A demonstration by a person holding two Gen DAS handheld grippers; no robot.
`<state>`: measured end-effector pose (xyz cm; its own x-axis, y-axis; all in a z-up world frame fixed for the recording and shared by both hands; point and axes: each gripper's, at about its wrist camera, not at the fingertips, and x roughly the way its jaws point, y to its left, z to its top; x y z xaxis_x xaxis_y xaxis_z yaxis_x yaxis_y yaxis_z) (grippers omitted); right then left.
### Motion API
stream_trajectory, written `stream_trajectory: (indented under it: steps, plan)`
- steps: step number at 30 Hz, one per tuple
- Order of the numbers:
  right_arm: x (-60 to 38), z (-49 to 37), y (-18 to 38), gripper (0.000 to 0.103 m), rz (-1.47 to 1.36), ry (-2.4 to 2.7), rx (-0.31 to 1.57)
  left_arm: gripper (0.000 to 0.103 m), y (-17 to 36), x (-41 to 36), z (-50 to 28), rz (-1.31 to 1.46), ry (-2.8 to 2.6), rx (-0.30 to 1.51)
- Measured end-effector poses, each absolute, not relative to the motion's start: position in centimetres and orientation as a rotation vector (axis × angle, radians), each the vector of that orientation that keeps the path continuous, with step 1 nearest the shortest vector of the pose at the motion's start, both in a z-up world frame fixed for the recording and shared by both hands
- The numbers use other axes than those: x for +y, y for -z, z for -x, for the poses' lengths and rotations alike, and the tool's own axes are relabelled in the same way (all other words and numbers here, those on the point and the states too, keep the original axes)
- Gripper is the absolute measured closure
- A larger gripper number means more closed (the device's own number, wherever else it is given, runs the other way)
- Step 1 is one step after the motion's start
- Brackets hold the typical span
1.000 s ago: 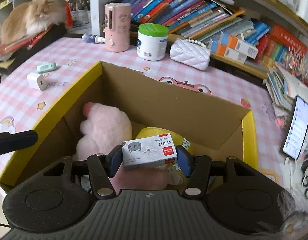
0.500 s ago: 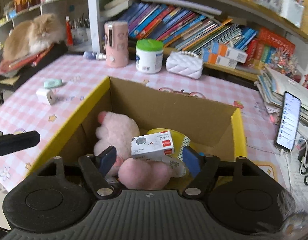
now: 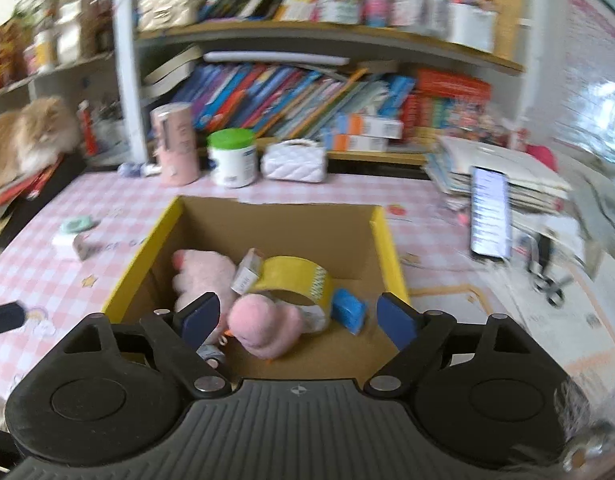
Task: Organize objects
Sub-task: 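Lower the card box into the box with the right tool while the left tool lowers the pig, then withdraw both open tools from the box and move toward the white charger plug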
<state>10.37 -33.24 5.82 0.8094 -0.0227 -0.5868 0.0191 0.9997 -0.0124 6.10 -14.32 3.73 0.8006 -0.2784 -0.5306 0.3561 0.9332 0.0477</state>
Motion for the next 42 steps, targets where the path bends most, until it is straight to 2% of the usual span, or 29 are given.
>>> stream_trajectory:
  steps: [8,18,42]
  plan:
    - [-33.3,-5.5,-4.9,0.017,-0.096,0.169,0.625,0.004,-3.1,-10.9,-4.5,-0.115,0.304,0.581]
    - [-28.4,-1.0,-1.1,0.012,0.028,0.259,0.703,0.004,-1.1,-7.9,-2.4,-0.127,0.241,0.654]
    - [-19.4,1.4,2.0,0.004,0.121,0.184,0.824,0.004,0.4,-0.9,0.4,-0.139,0.186,0.737]
